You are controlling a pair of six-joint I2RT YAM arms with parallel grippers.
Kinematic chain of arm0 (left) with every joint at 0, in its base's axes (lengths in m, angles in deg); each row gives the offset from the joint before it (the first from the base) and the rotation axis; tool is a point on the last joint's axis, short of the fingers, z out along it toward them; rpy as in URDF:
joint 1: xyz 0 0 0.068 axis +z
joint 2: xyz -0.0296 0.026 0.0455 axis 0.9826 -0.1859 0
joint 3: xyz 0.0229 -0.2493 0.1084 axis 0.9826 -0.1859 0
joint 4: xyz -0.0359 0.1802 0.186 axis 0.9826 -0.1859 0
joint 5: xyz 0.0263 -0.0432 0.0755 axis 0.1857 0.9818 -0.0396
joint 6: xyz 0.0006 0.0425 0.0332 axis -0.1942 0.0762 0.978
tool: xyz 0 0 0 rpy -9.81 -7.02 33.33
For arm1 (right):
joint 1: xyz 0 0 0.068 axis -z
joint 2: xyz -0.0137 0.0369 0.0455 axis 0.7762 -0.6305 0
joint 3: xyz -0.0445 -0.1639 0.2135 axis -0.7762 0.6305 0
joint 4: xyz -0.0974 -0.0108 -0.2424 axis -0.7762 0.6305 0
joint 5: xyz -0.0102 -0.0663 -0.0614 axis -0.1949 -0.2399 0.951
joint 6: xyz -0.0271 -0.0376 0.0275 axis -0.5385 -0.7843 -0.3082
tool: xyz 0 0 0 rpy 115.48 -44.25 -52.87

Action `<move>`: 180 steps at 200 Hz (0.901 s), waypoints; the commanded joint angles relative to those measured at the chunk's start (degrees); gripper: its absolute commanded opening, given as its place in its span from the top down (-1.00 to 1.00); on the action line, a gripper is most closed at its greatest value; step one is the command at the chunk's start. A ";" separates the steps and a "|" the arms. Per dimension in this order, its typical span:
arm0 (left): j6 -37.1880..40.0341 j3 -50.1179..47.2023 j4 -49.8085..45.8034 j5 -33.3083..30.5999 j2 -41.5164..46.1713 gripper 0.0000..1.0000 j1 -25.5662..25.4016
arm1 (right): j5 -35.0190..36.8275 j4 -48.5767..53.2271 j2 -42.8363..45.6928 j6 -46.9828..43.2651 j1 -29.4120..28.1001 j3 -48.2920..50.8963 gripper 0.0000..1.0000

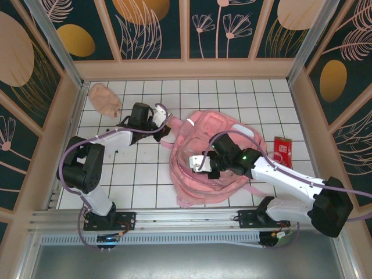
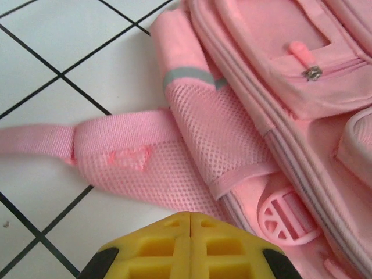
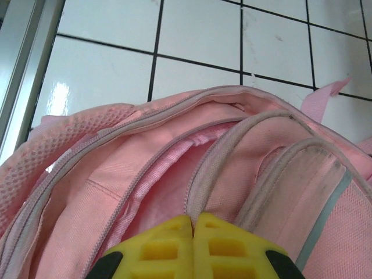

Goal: Pack the student bag

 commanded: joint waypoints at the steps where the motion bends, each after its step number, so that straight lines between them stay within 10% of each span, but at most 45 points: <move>1: 1.32 -1.44 -1.07 0.44 2.27 1.00 -0.08 | -3.14 -5.86 -0.50 -9.46 0.94 -0.61 1.00; 48: 9.53 -9.40 -3.30 4.37 14.20 0.99 -0.08 | -7.61 -3.91 -2.49 -18.07 2.01 -7.03 1.00; 79: 21.75 -15.68 -2.63 11.13 21.91 0.20 -0.08 | -10.44 -0.86 -4.38 -23.65 5.11 -10.20 1.00; 93: 24.43 -16.95 -0.19 13.48 22.50 0.07 -0.17 | -8.80 -1.76 -4.32 -19.65 5.01 -10.24 0.56; 145: 38.56 -11.66 -5.86 13.66 13.46 0.04 -2.54 | 4.99 -16.82 3.87 18.42 0.44 0.58 -0.18; 160: 38.70 -10.83 -5.15 11.31 11.71 0.05 -3.31 | 15.07 -17.66 4.53 34.12 -0.50 0.95 -0.95; 180: 33.20 -10.17 -1.00 11.94 10.49 0.09 -3.32 | 22.34 -9.69 2.07 56.03 -0.34 -4.46 -0.99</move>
